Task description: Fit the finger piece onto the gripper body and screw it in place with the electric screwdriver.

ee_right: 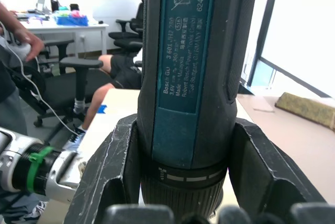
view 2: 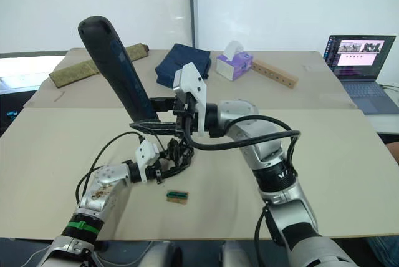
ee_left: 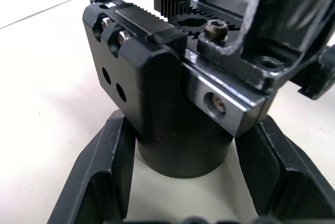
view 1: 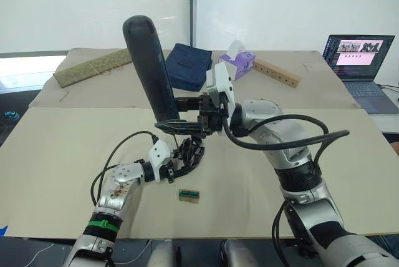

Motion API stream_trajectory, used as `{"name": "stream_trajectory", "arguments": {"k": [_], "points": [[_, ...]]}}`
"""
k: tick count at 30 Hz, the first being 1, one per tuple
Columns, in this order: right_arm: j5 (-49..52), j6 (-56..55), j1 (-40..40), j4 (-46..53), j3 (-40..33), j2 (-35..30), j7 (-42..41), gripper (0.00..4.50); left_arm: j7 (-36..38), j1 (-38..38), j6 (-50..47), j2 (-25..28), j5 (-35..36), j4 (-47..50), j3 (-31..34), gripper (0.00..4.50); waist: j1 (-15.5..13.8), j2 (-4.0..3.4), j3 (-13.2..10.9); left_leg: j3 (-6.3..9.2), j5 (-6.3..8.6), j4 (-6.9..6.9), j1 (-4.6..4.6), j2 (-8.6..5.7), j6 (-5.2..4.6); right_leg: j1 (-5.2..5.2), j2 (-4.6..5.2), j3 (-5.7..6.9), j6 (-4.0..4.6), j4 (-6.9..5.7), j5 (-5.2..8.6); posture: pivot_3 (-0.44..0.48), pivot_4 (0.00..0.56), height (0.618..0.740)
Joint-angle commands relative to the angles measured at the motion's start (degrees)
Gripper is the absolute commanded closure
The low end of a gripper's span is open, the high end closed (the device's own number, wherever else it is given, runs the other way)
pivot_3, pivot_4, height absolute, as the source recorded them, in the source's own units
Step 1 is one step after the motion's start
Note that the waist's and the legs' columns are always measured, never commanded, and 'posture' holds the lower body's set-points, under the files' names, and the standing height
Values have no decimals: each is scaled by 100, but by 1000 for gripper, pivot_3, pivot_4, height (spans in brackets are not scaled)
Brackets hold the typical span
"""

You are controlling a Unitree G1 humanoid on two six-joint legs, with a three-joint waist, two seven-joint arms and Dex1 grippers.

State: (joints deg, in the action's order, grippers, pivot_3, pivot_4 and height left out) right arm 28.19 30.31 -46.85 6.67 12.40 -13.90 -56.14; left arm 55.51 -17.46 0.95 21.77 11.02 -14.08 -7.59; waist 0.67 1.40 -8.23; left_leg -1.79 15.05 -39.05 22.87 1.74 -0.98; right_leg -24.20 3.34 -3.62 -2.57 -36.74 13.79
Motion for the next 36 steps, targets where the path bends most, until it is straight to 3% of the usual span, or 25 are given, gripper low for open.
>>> {"name": "stream_trajectory", "arguments": {"k": [1,36], "points": [[76,-236,-98,136,-146,79,8,2568,96,138,-163,-21,-103,-150,-235,2238,0,0,0,0,0,0,0,0,0,0,0,0,0,0,0,0,150,740],[-57,-427,78,6,-140,110,-29,2568,98,134,-190,-21,-98,-112,-243,2238,0,0,0,0,0,0,0,0,0,0,0,0,0,0,0,0,150,740]]}}
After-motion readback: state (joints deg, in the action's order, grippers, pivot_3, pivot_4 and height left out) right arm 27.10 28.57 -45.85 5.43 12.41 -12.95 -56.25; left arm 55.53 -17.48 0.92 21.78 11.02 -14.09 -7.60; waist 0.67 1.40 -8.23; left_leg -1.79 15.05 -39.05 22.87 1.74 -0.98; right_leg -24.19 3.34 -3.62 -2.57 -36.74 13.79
